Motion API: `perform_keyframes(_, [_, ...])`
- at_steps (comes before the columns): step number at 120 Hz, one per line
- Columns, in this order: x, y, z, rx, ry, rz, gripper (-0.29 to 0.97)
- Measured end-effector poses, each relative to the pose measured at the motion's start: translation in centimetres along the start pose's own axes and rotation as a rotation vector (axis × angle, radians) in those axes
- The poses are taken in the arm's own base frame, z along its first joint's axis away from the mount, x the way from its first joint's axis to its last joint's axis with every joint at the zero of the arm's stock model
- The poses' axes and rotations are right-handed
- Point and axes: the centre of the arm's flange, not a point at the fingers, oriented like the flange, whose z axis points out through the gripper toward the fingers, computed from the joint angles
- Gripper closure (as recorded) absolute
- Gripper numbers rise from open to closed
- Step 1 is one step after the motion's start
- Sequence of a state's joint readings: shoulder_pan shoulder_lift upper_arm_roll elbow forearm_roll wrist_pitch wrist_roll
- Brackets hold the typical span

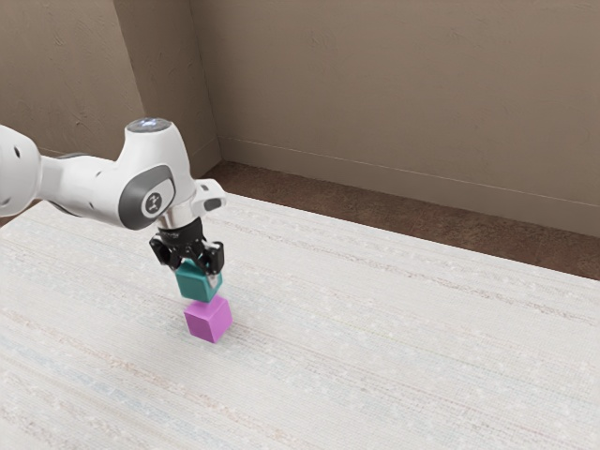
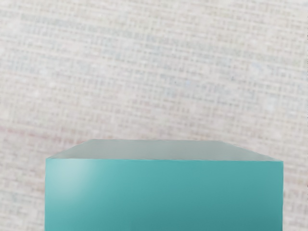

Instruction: Pick up the blue block with one arm, and put the blue block on the pink block with one arm

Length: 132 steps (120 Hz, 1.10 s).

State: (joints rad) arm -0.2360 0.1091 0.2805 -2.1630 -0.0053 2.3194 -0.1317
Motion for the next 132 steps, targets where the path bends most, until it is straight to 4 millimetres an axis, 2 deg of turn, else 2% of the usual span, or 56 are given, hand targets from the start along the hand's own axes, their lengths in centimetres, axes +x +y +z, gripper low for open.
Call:
perform_keyframes(57, [0.05,0.56,-0.13,-0.052,0.014,0.002,0.35])
perform_keyframes(132, [0.18,0.61,0.31,-0.1,0.011,0.142,0.35])
